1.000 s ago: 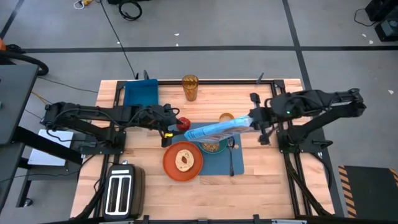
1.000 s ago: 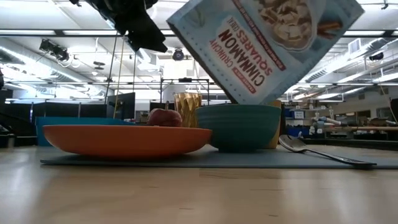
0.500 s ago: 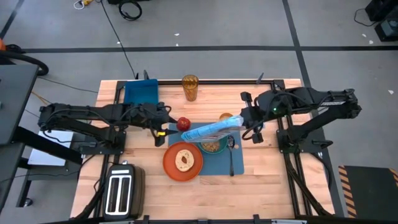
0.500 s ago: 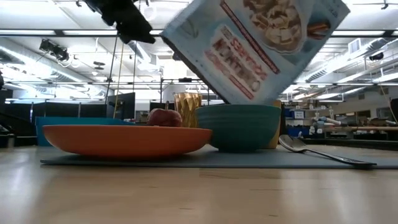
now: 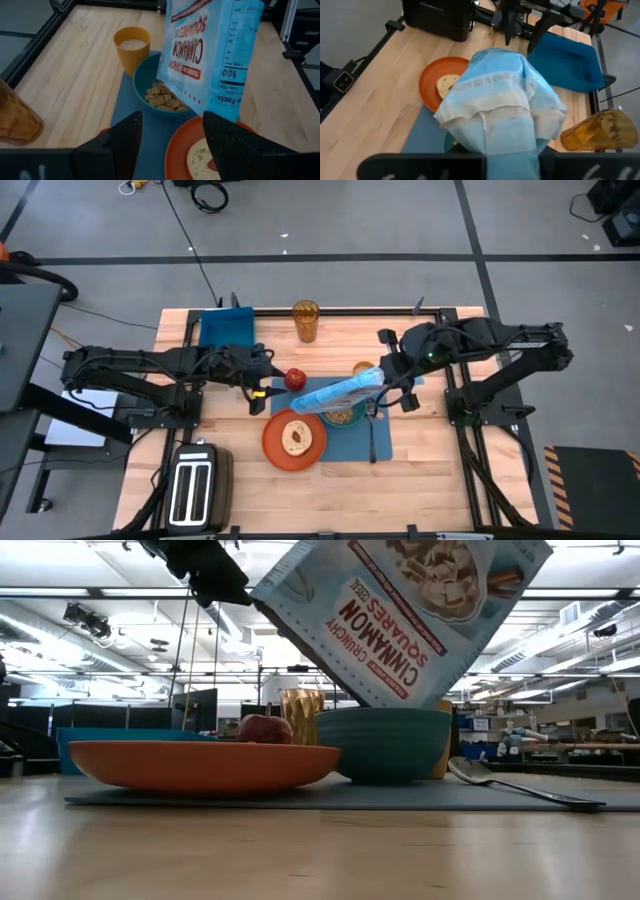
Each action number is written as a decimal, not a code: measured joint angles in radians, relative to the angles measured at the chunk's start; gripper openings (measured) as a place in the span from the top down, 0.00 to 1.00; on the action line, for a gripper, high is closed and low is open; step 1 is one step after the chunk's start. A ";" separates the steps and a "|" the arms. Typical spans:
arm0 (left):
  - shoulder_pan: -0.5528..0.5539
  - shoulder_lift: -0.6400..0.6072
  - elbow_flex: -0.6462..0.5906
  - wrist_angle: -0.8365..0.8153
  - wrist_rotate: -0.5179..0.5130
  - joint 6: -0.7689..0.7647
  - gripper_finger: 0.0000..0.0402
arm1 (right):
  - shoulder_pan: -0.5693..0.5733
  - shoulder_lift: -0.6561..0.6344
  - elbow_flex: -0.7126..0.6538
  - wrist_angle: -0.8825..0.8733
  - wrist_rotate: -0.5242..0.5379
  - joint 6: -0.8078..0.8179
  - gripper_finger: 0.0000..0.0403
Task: Arrange a breakfast setting
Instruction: Pour the cereal into the green bowl
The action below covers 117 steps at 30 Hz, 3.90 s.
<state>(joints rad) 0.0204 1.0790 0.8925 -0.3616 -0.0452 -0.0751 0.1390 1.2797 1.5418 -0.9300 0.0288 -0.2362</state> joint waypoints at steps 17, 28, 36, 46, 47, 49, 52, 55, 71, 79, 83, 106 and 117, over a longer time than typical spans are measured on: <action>0.000 0.000 0.000 0.007 0.000 0.005 0.45 | 0.001 0.030 0.030 -0.015 0.002 -0.010 0.94; -0.046 -0.008 0.000 0.033 0.001 0.009 0.45 | 0.003 -0.321 -0.290 0.184 0.031 0.105 0.95; -0.089 0.028 0.001 0.161 0.002 0.036 0.45 | 0.003 -0.678 -0.658 0.421 0.030 0.220 0.95; -0.111 0.139 0.001 0.362 0.003 0.088 0.45 | 0.003 -0.952 -0.823 0.489 0.050 0.236 0.94; -0.110 0.153 0.001 0.369 0.002 0.088 0.45 | 0.003 -0.972 -0.830 0.487 0.050 0.235 0.94; -0.109 0.192 0.001 0.410 0.000 0.095 0.45 | 0.003 -1.016 -0.852 0.502 0.048 0.228 0.94; -0.109 0.266 0.001 0.486 0.000 0.114 0.45 | 0.003 -1.087 -0.907 0.563 0.030 0.205 0.95; -0.109 0.349 0.001 0.543 0.001 0.132 0.45 | 0.003 -1.161 -0.970 0.667 -0.003 0.187 0.95; -0.034 0.631 0.000 1.481 0.036 0.213 0.43 | 0.003 -1.132 -1.412 1.721 -0.044 0.055 0.95; 0.051 0.716 0.043 1.712 0.186 0.088 0.35 | 0.002 -0.933 -1.461 2.000 0.011 0.030 0.95; 0.056 0.769 0.112 1.704 0.275 0.082 0.35 | 0.002 -0.861 -1.461 2.069 0.053 -0.005 0.94; 0.093 0.776 0.171 1.658 0.218 0.017 0.31 | 0.001 -0.841 -1.459 2.138 -0.008 -0.063 0.94; 0.089 0.775 0.230 1.626 0.398 0.007 0.33 | 0.001 -0.853 -1.462 2.146 0.023 -0.102 0.94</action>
<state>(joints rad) 0.1091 1.8543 1.1221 1.2645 0.3531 -0.0681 0.1398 0.4263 0.0799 1.2161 0.0517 -0.3384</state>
